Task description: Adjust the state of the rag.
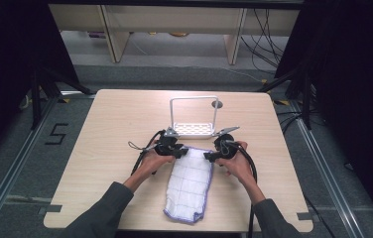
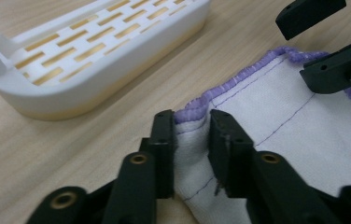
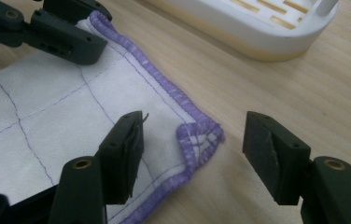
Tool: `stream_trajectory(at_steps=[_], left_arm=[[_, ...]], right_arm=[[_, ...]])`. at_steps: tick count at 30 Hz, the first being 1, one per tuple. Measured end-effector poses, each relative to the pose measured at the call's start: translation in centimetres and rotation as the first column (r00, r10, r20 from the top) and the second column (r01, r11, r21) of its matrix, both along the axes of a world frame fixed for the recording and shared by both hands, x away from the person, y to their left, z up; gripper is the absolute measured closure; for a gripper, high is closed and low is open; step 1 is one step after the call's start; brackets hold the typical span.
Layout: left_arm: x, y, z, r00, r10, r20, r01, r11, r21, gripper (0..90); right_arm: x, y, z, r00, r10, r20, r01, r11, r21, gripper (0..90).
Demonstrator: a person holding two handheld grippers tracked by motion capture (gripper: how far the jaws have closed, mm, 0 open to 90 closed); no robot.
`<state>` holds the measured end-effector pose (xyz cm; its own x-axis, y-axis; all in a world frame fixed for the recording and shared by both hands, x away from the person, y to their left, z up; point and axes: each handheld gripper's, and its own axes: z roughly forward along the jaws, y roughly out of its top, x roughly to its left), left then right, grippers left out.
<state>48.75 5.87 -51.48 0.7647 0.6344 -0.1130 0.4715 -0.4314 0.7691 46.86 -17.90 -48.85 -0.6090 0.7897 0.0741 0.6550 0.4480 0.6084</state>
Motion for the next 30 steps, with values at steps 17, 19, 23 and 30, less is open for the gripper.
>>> stream_trajectory(at_steps=[17, 19, 23, 30], left_arm=[[-0.3, 1.9, -0.1, 0.9999, 0.014, 0.001, -0.014, 0.9999, -0.007, 77.7], [-0.4, 1.9, -0.1, 0.9997, 0.023, 0.002, -0.023, 0.9997, -0.004, 76.2], [-0.4, 2.0, -0.1, 0.9998, 0.021, 0.003, -0.021, 0.9998, 0.005, 75.5], [-0.6, 1.9, 0.0, 0.9998, 0.016, 0.007, -0.016, 0.9998, 0.012, 80.8]], right_arm=[[0.9, 1.7, -1.1, 1.0000, 0.006, -0.003, -0.006, 1.000, 0.010, 42.7], [1.0, 1.8, -1.3, 0.9998, 0.018, -0.006, -0.018, 1.000, 0.019, 45.2], [1.1, 1.8, -1.4, 0.9994, 0.033, 0.009, -0.033, 0.999, 0.019, 61.9], [0.8, 1.8, -1.4, 0.9988, 0.048, 0.007, -0.048, 0.996, 0.074, 80.1]])
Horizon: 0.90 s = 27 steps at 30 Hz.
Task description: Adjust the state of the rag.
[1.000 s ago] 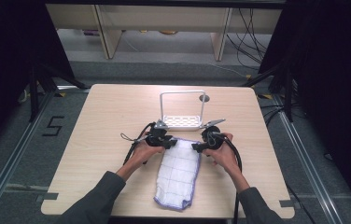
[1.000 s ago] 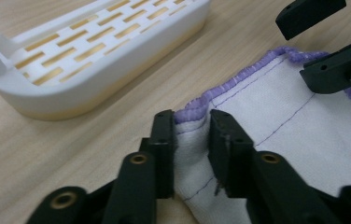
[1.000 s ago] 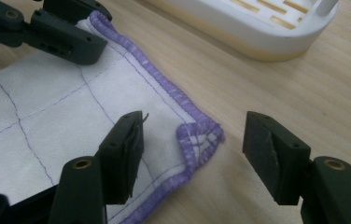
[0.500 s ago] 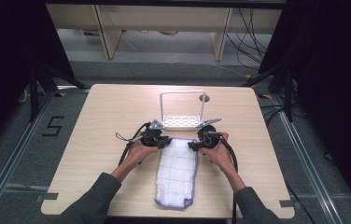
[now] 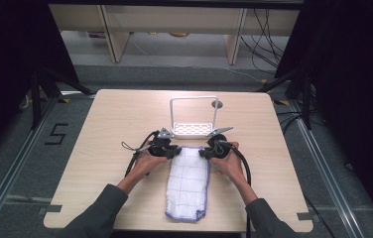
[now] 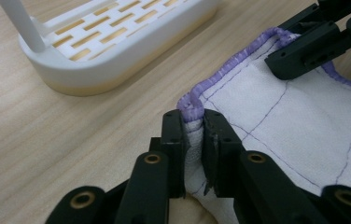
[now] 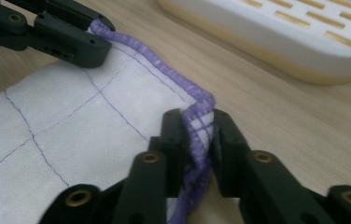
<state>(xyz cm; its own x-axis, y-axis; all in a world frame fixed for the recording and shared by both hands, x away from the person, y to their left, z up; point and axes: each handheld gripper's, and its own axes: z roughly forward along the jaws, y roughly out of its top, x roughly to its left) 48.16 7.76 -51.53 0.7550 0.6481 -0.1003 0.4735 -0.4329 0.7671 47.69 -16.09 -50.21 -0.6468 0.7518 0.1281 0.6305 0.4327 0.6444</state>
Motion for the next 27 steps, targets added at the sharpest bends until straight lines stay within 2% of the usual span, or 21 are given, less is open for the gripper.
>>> stream_trajectory(at_steps=[1, 5, 10, 11, 13, 15, 16, 17, 18, 24, 25, 26, 27], left_arm=[[-0.2, -0.1, 0.2, 0.9999, -0.008, 0.010, 0.008, 0.9999, 0.012, 81.4], [-0.3, 0.1, 0.5, 0.9998, -0.009, 0.019, 0.008, 0.9999, 0.013, 83.1], [-0.7, 0.5, 1.3, 0.9997, 0.002, 0.024, -0.002, 0.9999, -0.013, 84.1], [-0.9, 0.6, 1.7, 0.9996, 0.003, 0.030, -0.003, 0.9997, -0.025, 84.2], [-0.9, 0.6, 1.9, 0.9995, -0.001, 0.031, 0.002, 0.9995, -0.031, 84.2], [-1.0, 0.7, 2.2, 0.9996, 0.000, 0.028, 0.001, 0.9986, -0.054, 84.2], [-1.1, 0.7, 2.3, 0.9997, 0.003, 0.025, -0.002, 0.9976, -0.069, 84.2], [-1.1, 1.0, 2.5, 0.9996, -0.004, 0.029, 0.006, 0.9985, -0.054, 84.2], [-1.2, 0.9, 2.5, 0.9996, 0.011, 0.027, -0.009, 0.9972, -0.074, 84.2], [-1.5, 1.4, 3.3, 0.9994, -0.006, 0.035, 0.009, 0.9965, -0.083, 84.3], [-1.6, 1.5, 3.5, 0.9991, -0.012, 0.041, 0.015, 0.9975, -0.068, 84.3], [-1.6, 1.6, 3.5, 0.9992, -0.021, 0.035, 0.023, 0.9972, -0.071, 84.3], [-1.7, 1.5, 3.5, 0.9989, -0.011, 0.045, 0.014, 0.9970, -0.076, 84.3]], right_arm=[[-0.1, 0.1, 0.1, 0.9998, 0.014, 0.017, -0.014, 1.000, 0.022, 82.0], [-0.4, 0.1, 1.1, 0.9983, 0.035, 0.045, -0.036, 0.999, 0.024, 82.9], [-0.9, 0.2, 1.8, 0.9981, 0.045, 0.042, -0.047, 0.998, 0.045, 83.1], [-1.0, 0.3, 2.0, 0.9973, 0.048, 0.056, -0.052, 0.997, 0.066, 83.2], [-1.1, 0.2, 2.2, 0.9959, 0.067, 0.060, -0.071, 0.996, 0.057, 83.2], [-1.3, 0.2, 2.6, 0.9955, 0.073, 0.061, -0.077, 0.995, 0.059, 83.2], [-1.5, 0.4, 2.7, 0.9958, 0.066, 0.064, -0.071, 0.995, 0.076, 83.2], [-1.6, 0.3, 2.9, 0.9953, 0.075, 0.060, -0.080, 0.993, 0.084, 83.2], [-1.6, 0.3, 2.9, 0.9953, 0.075, 0.060, -0.080, 0.993, 0.084, 83.2], [-1.8, 0.1, 3.3, 0.9934, 0.076, 0.086, -0.083, 0.994, 0.074, 83.0], [-1.8, 0.1, 3.3, 0.9934, 0.076, 0.086, -0.083, 0.994, 0.074, 83.0], [-1.9, 0.1, 3.4, 0.9942, 0.074, 0.077, -0.081, 0.993, 0.082, 83.0], [-1.9, 0.1, 3.4, 0.9939, 0.073, 0.082, -0.080, 0.994, 0.078, 83.0]])
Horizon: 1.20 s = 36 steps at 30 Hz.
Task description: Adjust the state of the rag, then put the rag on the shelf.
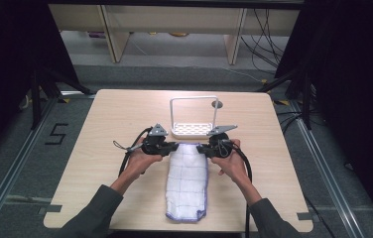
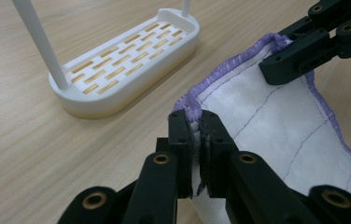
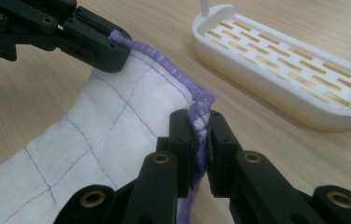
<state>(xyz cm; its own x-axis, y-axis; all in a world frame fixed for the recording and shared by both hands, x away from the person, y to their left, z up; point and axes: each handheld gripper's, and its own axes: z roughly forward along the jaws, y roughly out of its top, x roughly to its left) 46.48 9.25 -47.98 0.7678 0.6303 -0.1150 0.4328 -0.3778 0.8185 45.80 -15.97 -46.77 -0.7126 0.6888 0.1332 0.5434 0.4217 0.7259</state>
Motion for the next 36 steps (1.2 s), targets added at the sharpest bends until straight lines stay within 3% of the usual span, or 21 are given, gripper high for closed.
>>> stream_trajectory(at_steps=[1, 3, 5, 6, 9, 12, 14, 15, 17, 18, 22, 27, 28, 31, 32, 34, 36], left_arm=[[-0.1, -0.1, 0.0, 1.0000, 0.007, -0.006, -0.007, 0.9999, -0.013, 84.3], [-0.1, -0.1, 0.1, 0.9999, -0.011, -0.002, 0.011, 0.9999, 0.002, 84.3], [-0.3, -0.2, 0.2, 1.0000, 0.006, 0.007, -0.006, 1.0000, -0.006, 84.3], [-0.3, 0.1, 0.4, 0.9999, -0.009, 0.007, 0.009, 0.9999, 0.012, 84.4], [-0.4, 0.2, 0.6, 1.0000, 0.000, 0.003, 0.000, 0.9999, -0.014, 84.4], [-0.6, 0.5, 1.0, 0.9999, -0.003, 0.010, 0.003, 1.0000, -0.003, 84.4], [-0.8, 0.4, 1.2, 0.9999, 0.001, 0.017, -0.001, 0.9999, -0.017, 84.3], [-0.9, 0.4, 1.3, 0.9999, 0.002, 0.016, -0.002, 0.9997, -0.023, 84.3], [-1.0, 0.4, 1.6, 0.9997, -0.005, 0.022, 0.005, 0.9998, -0.019, 84.4], [-1.1, 0.4, 1.8, 0.9997, -0.001, 0.025, 0.002, 0.9997, -0.024, 84.4], [-2.1, 0.9, 3.5, 0.9979, -0.021, 0.061, 0.022, 0.9994, -0.025, 84.3], [-2.6, 1.5, 4.8, 0.9969, -0.038, 0.069, 0.041, 0.9983, -0.042, 84.4], [-2.8, 1.6, 5.6, 0.9967, -0.037, 0.072, 0.040, 0.9982, -0.044, 84.4], [-3.1, 1.6, 6.5, 0.9957, -0.044, 0.082, 0.047, 0.9980, -0.041, 84.5], [-3.4, 1.5, 7.4, 0.9946, -0.054, 0.089, 0.057, 0.9978, -0.032, 84.5], [-3.5, 1.5, 7.8, 0.9935, -0.062, 0.096, 0.065, 0.9976, -0.025, 84.5], [-3.8, 1.5, 8.6, 0.9931, -0.067, 0.096, 0.070, 0.9972, -0.028, 84.5]], right_arm=[[0.0, 0.1, 0.0, 1.0000, -0.005, 0.001, 0.005, 1.000, 0.002, 83.0], [0.0, 0.1, 0.1, 1.0000, 0.003, 0.006, -0.003, 1.000, -0.007, 83.0], [0.0, 0.3, 0.1, 1.0000, 0.001, 0.003, -0.001, 1.000, -0.003, 83.0], [-0.1, 0.3, 0.3, 1.0000, 0.008, -0.005, -0.008, 1.000, 0.007, 83.0], [-0.1, 0.4, 0.4, 0.9998, 0.015, 0.011, -0.015, 1.000, 0.012, 83.0], [-0.5, 0.3, 0.9, 0.9999, 0.007, 0.009, -0.007, 1.000, 0.009, 83.0], [-0.7, 0.4, 1.2, 0.9993, 0.009, 0.035, -0.010, 1.000, 0.024, 83.0], [-0.9, 0.3, 1.5, 0.9997, 0.010, 0.022, -0.011, 1.000, 0.009, 83.0], [-1.1, 0.4, 1.8, 0.9990, 0.009, 0.043, -0.011, 1.000, 0.026, 83.0], [-1.3, 0.3, 2.2, 0.9991, 0.010, 0.040, -0.010, 1.000, 0.009, 83.0], [-2.2, 0.1, 3.4, 0.9989, 0.012, 0.046, -0.014, 0.999, 0.038, 83.0], [-2.7, -0.1, 4.5, 0.9961, 0.036, 0.080, -0.042, 0.997, 0.066, 83.0], [-3.2, 0.0, 5.1, 0.9959, 0.030, 0.086, -0.036, 0.997, 0.067, 83.1], [-3.5, -0.1, 5.8, 0.9948, 0.032, 0.097, -0.039, 0.997, 0.069, 83.1], [-3.8, -0.1, 6.4, 0.9921, 0.038, 0.120, -0.047, 0.996, 0.077, 83.1], [-4.1, -0.2, 6.8, 0.9938, 0.034, 0.106, -0.043, 0.996, 0.083, 83.1], [-4.3, -0.4, 7.3, 0.9914, 0.043, 0.123, -0.054, 0.995, 0.086, 83.2]])
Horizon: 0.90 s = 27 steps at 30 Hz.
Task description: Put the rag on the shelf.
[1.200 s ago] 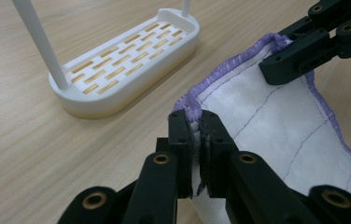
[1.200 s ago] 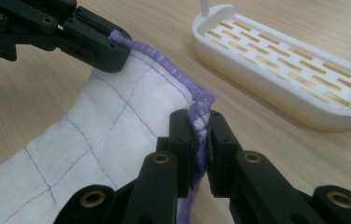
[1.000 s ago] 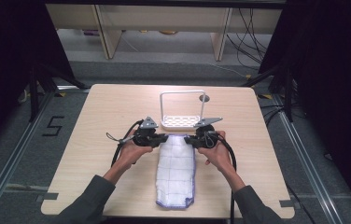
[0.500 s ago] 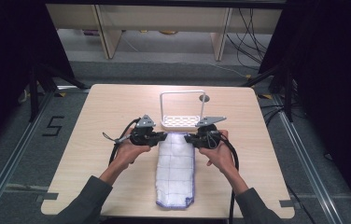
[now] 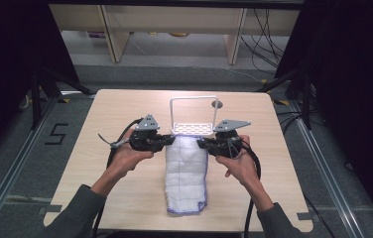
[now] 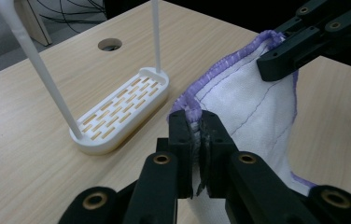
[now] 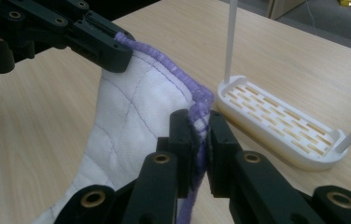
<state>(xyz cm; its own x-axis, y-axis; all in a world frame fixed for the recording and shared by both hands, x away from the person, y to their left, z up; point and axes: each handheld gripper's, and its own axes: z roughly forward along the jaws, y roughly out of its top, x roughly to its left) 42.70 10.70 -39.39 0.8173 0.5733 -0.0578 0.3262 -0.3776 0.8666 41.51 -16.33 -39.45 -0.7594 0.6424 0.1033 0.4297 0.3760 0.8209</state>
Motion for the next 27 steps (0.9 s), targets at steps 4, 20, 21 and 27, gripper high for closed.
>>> stream_trajectory(at_steps=[4, 20, 21, 27], left_arm=[[-0.5, 0.0, 1.9, 0.9998, -0.020, 0.007, 0.020, 0.9998, -0.006, 84.5], [2.7, -0.8, 8.7, 0.9984, 0.026, 0.050, -0.025, 0.9994, -0.024, 84.6], [3.1, -0.9, 8.9, 0.9982, 0.030, 0.051, -0.029, 0.9994, -0.020, 84.6], [4.6, -1.2, 10.1, 0.9959, 0.058, 0.069, -0.057, 0.9983, -0.013, 84.5]], right_arm=[[-0.3, -0.4, 1.4, 0.9999, 0.015, 0.006, -0.016, 1.000, 0.013, 83.2], [1.3, -0.7, 8.8, 0.9923, -0.036, 0.118, 0.035, 0.999, 0.008, 83.4], [1.7, -0.7, 9.0, 0.9916, -0.039, 0.123, 0.038, 0.999, 0.012, 83.3], [3.2, -0.7, 10.4, 0.9886, -0.059, 0.139, 0.057, 0.998, 0.015, 83.4]])
